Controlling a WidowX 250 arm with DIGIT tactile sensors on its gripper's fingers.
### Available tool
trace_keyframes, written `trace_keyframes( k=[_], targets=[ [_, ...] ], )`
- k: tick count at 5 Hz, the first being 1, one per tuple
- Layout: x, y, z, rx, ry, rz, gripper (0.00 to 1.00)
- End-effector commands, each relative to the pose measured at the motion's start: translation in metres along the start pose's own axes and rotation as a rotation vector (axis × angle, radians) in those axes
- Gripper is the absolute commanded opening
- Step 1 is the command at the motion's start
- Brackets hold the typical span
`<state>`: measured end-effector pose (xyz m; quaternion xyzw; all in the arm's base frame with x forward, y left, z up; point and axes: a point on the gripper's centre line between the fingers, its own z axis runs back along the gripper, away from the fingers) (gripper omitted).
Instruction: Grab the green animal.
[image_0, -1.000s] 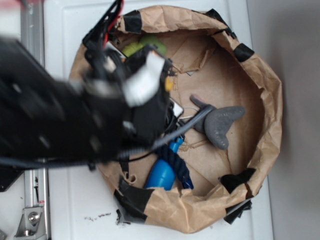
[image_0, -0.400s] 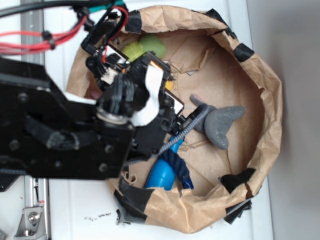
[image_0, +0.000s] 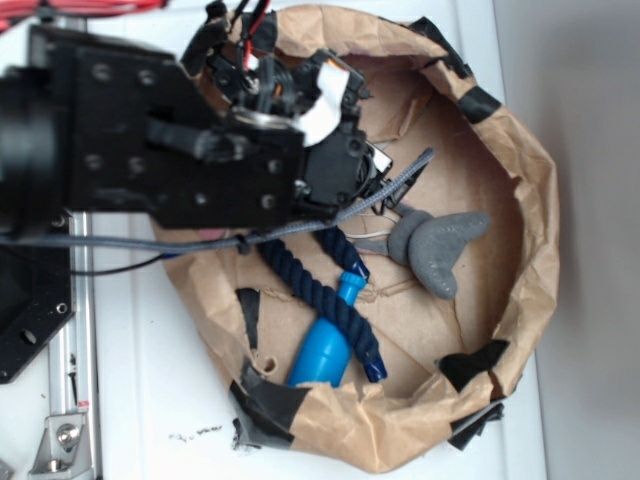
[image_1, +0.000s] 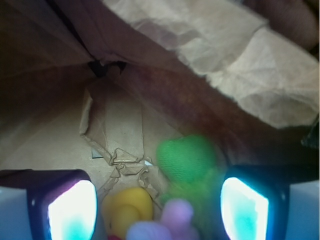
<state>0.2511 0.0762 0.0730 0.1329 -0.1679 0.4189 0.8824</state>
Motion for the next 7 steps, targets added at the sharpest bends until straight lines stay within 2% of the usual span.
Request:
trace_keyframes(
  k=[1,2,3,4,5,6,7],
  targets=[
    [0.017,0.037,0.020,-0.020,-0.059,0.026,1.00],
    [0.012,0.049,0.019,0.004,-0.059,0.005,1.00],
    [0.010,0.056,0.018,0.004,-0.022,0.010,1.00],
    [0.005,0.048,0.005,-0.005,0.049,-0.006,1.00],
    [-0.007,0.047,-0.019,-0.042,0.128,-0.050,1.00],
    [-0.017,0.038,-0.037,-0.025,0.168,-0.083,1.00],
    [-0.021,0.035,-0.036,0.013,0.142,-0.099,0.00]
  ],
)
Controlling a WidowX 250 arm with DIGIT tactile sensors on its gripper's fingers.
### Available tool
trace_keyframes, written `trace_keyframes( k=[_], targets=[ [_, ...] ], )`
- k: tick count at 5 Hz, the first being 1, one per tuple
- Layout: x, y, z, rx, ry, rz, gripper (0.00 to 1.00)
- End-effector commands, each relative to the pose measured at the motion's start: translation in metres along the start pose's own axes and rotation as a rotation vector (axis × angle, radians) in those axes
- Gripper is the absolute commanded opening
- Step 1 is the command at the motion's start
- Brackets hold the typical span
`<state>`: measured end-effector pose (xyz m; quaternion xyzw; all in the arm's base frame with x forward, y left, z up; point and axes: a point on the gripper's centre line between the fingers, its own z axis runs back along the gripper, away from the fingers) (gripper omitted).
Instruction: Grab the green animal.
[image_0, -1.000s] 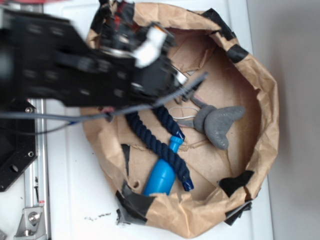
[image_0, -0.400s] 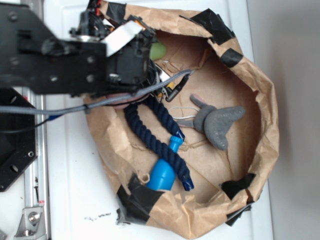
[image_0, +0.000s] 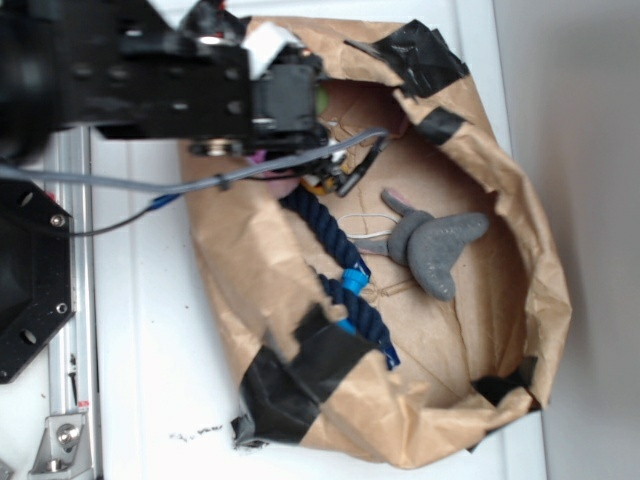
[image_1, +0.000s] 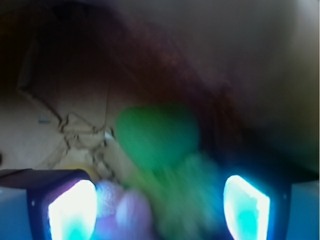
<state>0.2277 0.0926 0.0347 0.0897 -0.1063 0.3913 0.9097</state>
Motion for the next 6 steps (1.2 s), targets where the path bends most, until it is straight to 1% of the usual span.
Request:
trace_keyframes(
  k=[1,2,5,6],
  targets=[
    [-0.003,0.010,0.005,0.054,-0.022,-0.018,0.00],
    [-0.001,0.009,0.009,0.055,-0.036,-0.014,0.00],
    [0.000,0.004,0.014,0.045,-0.032,-0.019,0.00],
    [0.004,-0.005,0.030,0.005,-0.038,-0.023,0.00]
  ],
)
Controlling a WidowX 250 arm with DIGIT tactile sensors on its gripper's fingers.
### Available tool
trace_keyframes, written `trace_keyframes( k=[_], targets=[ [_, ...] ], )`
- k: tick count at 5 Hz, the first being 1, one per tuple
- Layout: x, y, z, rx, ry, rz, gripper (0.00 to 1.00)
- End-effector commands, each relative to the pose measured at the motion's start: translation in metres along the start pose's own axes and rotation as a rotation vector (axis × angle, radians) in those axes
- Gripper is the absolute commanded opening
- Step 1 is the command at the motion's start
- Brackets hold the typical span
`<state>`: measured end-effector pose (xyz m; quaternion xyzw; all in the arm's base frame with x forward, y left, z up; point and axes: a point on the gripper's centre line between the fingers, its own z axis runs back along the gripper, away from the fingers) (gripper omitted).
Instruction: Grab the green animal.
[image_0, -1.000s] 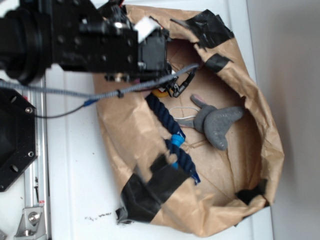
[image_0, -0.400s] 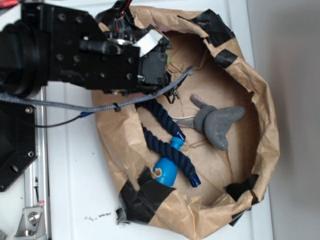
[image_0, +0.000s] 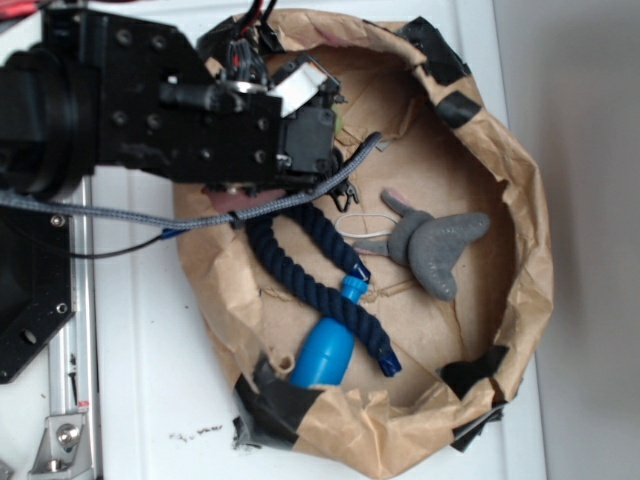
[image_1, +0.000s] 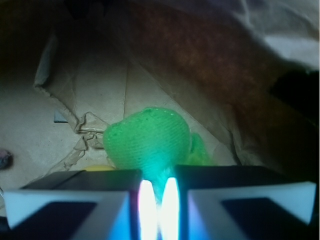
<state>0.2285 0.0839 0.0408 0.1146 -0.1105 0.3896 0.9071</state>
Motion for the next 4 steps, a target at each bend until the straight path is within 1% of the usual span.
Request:
trace_keyframes(
  k=[1,2,3,4],
  targets=[
    [0.019,-0.011,0.054,-0.131,-0.028,-0.016,0.00],
    [0.027,-0.015,0.056,-0.136,-0.013,-0.012,1.00],
    [0.024,-0.009,0.040,-0.103,0.000,-0.011,1.00],
    [0.025,0.004,0.026,-0.073,0.019,0.014,1.00]
  ],
)
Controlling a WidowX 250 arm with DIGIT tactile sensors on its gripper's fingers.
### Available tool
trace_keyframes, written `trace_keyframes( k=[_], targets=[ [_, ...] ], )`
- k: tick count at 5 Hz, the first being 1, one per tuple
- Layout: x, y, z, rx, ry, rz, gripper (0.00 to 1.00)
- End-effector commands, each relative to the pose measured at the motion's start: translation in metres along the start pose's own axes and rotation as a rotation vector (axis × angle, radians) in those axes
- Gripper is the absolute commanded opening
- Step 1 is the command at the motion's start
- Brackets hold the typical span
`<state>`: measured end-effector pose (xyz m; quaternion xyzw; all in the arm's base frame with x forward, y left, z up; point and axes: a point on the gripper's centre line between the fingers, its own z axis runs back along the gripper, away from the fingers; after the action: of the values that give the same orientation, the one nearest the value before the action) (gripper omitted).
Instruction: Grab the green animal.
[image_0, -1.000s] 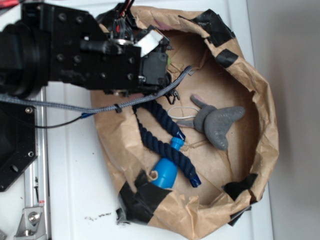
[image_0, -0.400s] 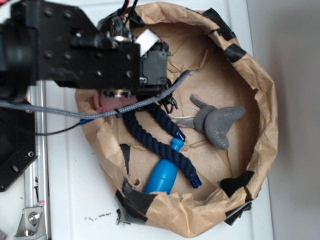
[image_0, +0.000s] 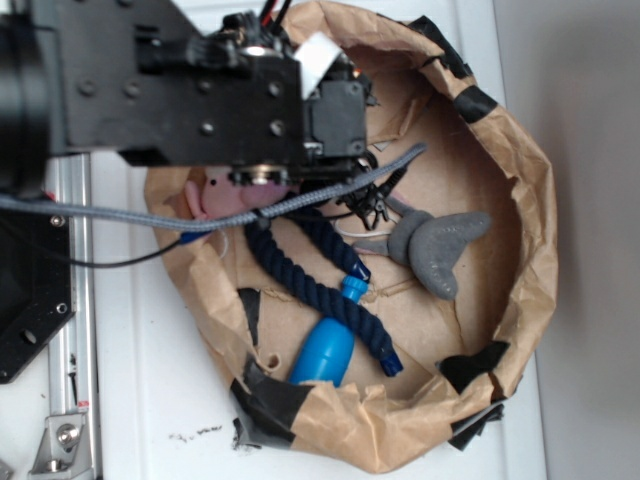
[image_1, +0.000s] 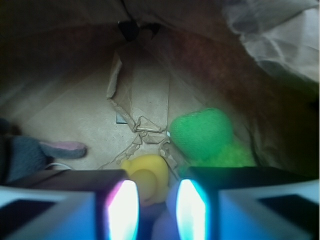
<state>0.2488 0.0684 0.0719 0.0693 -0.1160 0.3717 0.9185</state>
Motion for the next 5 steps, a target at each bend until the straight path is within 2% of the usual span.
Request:
trace_keyframes(
  k=[1,4,5],
  targets=[
    [0.010,0.050,-0.022,0.051,0.028,0.068,1.00],
    [0.015,0.101,-0.034,0.154,0.032,0.127,1.00],
    [0.021,0.101,-0.038,0.126,0.055,0.151,1.00]
  ],
)
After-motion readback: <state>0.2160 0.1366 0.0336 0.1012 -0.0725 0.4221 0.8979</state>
